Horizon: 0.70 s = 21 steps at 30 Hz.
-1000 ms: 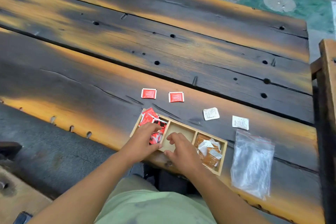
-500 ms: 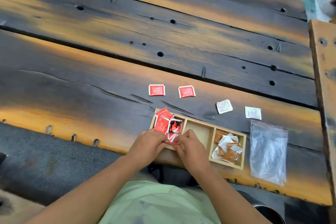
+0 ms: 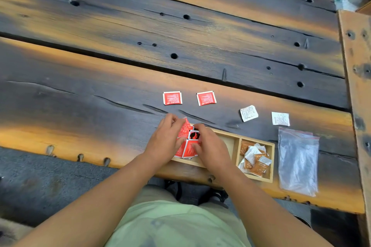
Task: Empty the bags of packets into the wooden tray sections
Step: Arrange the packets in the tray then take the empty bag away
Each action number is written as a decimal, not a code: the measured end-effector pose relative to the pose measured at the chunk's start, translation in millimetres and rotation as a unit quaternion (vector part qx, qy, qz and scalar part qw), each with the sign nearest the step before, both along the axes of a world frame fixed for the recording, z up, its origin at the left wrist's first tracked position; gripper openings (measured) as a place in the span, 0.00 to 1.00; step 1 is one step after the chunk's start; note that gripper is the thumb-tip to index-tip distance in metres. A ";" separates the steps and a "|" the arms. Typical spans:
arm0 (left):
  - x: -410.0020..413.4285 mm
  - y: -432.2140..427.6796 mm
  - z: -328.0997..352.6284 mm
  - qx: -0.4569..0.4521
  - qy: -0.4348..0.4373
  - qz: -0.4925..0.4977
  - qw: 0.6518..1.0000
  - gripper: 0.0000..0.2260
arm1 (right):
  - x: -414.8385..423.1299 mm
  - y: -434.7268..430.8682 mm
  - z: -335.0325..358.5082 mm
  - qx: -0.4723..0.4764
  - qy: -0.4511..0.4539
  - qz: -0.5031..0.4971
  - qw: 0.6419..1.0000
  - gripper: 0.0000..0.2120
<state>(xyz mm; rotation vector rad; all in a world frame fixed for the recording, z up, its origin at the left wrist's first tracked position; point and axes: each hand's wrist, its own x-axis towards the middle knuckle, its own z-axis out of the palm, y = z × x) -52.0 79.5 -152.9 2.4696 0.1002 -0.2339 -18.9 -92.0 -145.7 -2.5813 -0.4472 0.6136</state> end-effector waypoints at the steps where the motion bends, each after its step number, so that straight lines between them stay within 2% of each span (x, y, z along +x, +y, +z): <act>1: -0.5 -0.2 -0.6 0.005 -0.005 0.000 1.000 0.23 | 0.1 0.1 -0.7 -0.004 -0.004 0.002 1.000 0.23; 5: -0.4 -0.4 -4.0 -0.001 -0.016 -0.003 1.000 0.25 | -1.3 0.5 -2.9 -0.009 -0.016 -0.005 1.000 0.22; 9: -0.7 3.6 -7.8 0.023 -0.006 -0.039 0.999 0.21 | -3.9 -1.5 -3.2 -0.009 -0.023 0.001 1.000 0.21; 15: -7.5 6.8 -12.6 0.091 0.002 -0.086 0.992 0.26 | -5.2 -0.4 -5.6 -0.040 -0.014 0.024 0.999 0.22; 21: -10.6 10.0 -14.0 0.098 0.004 -0.108 0.989 0.25 | 0.7 4.5 -2.2 -0.083 -0.005 0.061 0.995 0.20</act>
